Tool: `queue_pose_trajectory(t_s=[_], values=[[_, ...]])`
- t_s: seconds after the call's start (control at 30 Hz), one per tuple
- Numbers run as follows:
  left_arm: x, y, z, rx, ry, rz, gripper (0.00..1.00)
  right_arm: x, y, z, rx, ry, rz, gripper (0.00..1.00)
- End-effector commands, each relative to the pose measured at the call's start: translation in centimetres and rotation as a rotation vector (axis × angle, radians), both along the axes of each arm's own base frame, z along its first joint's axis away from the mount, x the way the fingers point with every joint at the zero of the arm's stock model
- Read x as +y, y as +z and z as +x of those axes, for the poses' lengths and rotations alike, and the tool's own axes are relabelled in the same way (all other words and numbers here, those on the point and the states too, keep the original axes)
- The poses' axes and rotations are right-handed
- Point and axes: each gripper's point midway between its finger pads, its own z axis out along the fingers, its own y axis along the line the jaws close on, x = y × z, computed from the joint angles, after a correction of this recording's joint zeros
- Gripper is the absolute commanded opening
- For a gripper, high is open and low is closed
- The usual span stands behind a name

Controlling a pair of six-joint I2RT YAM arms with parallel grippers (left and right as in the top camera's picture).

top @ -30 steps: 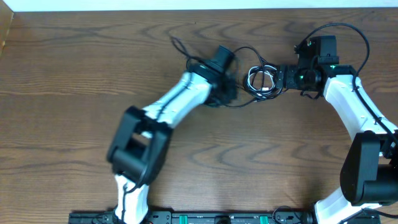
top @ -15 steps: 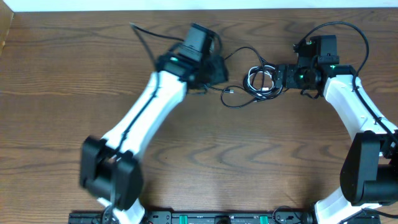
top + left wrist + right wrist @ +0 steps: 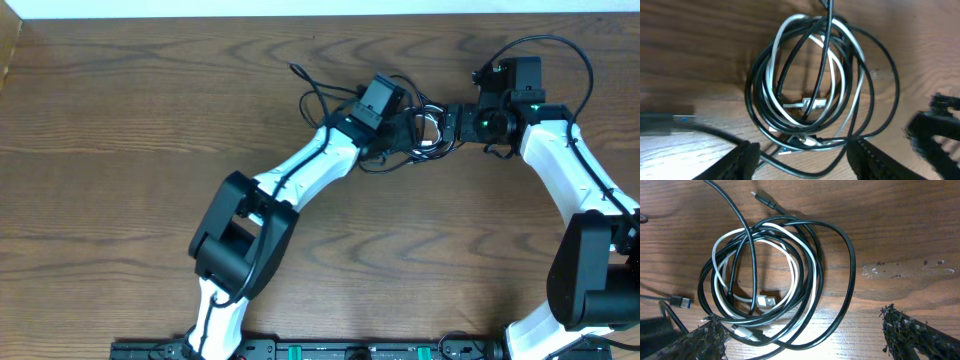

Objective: Untangle cables

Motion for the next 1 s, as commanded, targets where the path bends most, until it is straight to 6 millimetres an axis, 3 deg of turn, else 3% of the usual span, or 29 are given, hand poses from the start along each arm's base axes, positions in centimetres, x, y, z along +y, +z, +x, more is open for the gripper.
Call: queue_pose_trajectory(t_s=[0.0, 0.13, 0.23, 0.33, 0.43, 0.6, 0.7, 0.73, 0.93, 0.97], values=[[-0.3, -3.8, -0.7, 0.059, 0.024, 0.053, 0.57, -0.4, 0.2, -0.2, -0.007, 0.002, -0.016, 0.98], [-0.4, -4.8, -1.2, 0.077, 0.019, 0.069, 0.52, -0.4, 0.2, -0.2, -0.006, 0.002, -0.016, 0.98], [0.1, -4.6, -0.4, 0.064, 0.037, 0.066, 0.52, -0.4, 0.2, -0.2, -0.006, 0.002, -0.016, 0.98], [1.1, -4.5, -0.1, 0.082, 0.051, 0.065, 0.43, -0.4, 0.2, -0.2, -0.006, 0.002, -0.016, 0.98], [1.9, -3.5, 0.3, 0.095, 0.062, 0.047, 0.42, -0.4, 0.2, -0.2, -0.005, 0.002, -0.016, 0.98], [3.1, -2.8, 0.8, 0.104, 0.082, 0.040, 0.08, -0.4, 0.2, -0.3, -0.001, 0.002, -0.016, 0.98], [3.4, -2.9, 0.8, 0.108, 0.088, 0.049, 0.10, -0.4, 0.1, -0.4, 0.005, 0.002, -0.017, 0.99], [3.4, -2.9, 0.9, 0.108, 0.090, 0.051, 0.17, -0.4, 0.1, -0.4, 0.005, 0.002, -0.017, 0.99], [4.3, -3.6, 0.9, 0.101, 0.119, 0.109, 0.17, -0.4, 0.1, -0.4, 0.004, 0.002, -0.016, 0.99], [4.7, -3.9, 0.8, 0.098, 0.131, 0.135, 0.21, -0.4, 0.1, -0.4, 0.004, 0.002, -0.016, 0.99]])
